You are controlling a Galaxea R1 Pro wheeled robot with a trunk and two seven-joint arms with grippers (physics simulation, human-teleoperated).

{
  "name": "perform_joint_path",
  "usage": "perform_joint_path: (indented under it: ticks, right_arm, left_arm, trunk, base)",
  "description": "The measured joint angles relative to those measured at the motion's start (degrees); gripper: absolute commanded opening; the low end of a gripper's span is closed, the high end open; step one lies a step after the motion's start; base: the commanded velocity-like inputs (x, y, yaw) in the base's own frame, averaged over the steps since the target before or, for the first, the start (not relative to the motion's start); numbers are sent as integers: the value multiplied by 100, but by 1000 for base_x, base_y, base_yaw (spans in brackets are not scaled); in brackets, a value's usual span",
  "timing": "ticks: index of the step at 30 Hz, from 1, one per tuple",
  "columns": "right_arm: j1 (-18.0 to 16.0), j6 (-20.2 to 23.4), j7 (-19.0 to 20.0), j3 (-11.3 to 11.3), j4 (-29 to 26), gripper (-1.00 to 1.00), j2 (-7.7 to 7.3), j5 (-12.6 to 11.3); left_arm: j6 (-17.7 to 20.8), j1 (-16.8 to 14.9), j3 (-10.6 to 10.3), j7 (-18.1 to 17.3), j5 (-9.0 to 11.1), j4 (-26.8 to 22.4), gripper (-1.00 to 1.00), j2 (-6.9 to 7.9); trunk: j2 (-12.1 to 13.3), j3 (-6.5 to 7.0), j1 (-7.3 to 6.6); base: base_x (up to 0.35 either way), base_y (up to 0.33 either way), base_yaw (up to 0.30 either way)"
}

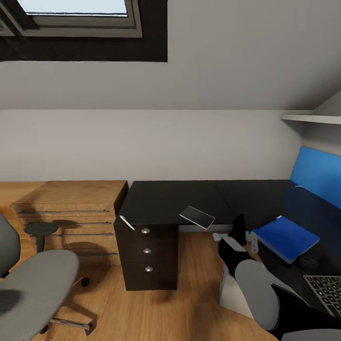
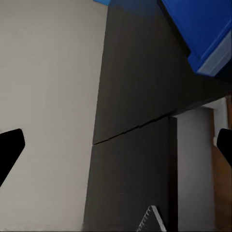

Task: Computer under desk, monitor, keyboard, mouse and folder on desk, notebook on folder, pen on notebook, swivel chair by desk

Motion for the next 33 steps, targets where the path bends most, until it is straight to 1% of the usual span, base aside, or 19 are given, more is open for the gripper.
perform_joint_path:
  ticks: [5,13,17,21,22,25,26,30,33]
  right_arm:
    - [0,9,6,6,153,100,42,-1]
    - [0,29,-2,9,210,100,51,1]
    - [0,158,-17,7,218,100,47,1]
    - [0,497,-30,3,217,100,42,1]
    - [0,667,-32,-1,216,100,40,1]
    - [0,940,-41,-9,215,100,29,-2]
    - [0,1111,-59,-9,215,100,20,-3]
    - [1,1619,-140,-5,211,100,1,-8]
    - [1,1717,-124,-10,197,100,-2,-4]
  left_arm:
    - [0,-1,0,0,-2,0,100,0]
    - [-5,0,0,0,-14,-22,100,0]
    - [-7,2,0,5,-16,-49,100,0]
    - [-8,1,-1,7,-17,-58,100,0]
    - [-8,0,-1,6,-17,-59,100,0]
    - [-8,0,-1,8,-17,-61,100,0]
    - [-8,-1,-1,5,-17,-61,100,0]
    - [-8,1,-1,8,-17,-59,100,-1]
    - [-4,1,-2,9,-15,-55,100,-2]
  trunk:
    - [0,14,0]
    - [0,29,0]
    - [0,31,0]
    - [0,31,0]
    - [0,32,0]
    - [0,32,0]
    - [0,32,0]
    - [-159,-40,87]
    - [-279,-93,153]
  base:
    - [0,0,260]
    - [0,0,266]
    - [0,0,270]
    - [0,0,273]
    - [0,0,275]
    - [0,0,275]
    - [0,0,276]
    - [0,0,223]
    - [0,0,103]
